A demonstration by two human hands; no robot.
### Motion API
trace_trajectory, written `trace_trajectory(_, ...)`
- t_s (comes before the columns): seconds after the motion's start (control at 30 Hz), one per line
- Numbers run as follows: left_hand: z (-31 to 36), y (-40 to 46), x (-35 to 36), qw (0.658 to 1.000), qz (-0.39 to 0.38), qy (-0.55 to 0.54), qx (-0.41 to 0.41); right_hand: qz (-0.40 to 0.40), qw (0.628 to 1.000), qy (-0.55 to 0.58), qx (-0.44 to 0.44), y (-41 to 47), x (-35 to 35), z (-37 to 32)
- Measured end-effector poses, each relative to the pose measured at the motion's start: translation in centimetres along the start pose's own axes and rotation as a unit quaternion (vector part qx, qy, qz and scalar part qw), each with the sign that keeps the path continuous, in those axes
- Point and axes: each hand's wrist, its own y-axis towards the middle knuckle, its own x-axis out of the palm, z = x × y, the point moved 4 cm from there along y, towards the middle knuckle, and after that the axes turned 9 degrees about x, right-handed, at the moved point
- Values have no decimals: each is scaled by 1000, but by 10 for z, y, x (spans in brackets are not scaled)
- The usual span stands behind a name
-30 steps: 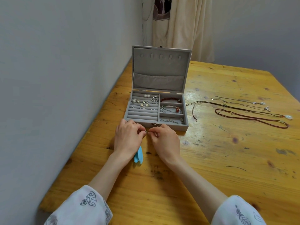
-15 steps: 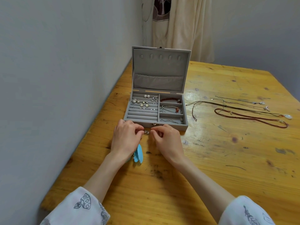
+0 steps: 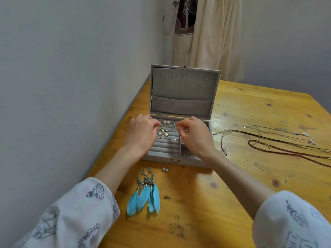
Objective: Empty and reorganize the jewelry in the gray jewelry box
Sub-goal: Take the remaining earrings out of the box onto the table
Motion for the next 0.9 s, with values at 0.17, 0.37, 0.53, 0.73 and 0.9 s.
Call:
trace_trajectory(0.17, -2, 35, 16, 996, -11, 91, -2, -21, 996, -86, -16, 41, 21, -1)
trace_trajectory(0.37, -7, 42, 28, 992, -6, 125, 13, -35, 994, -101, -30, 51, 37, 2)
trace_trajectory(0.53, -7, 44, 27, 992, 0, 126, 19, -19, 997, -74, -14, 54, 36, 2)
trace_trajectory(0.73, 0, 35, 9, 995, 8, 95, 6, 3, 1000, 28, 10, 37, 16, 2)
trace_trajectory(0.9, 21, 6, -14, 999, 26, 34, 6, -12, 996, 74, 37, -4, -12, 6)
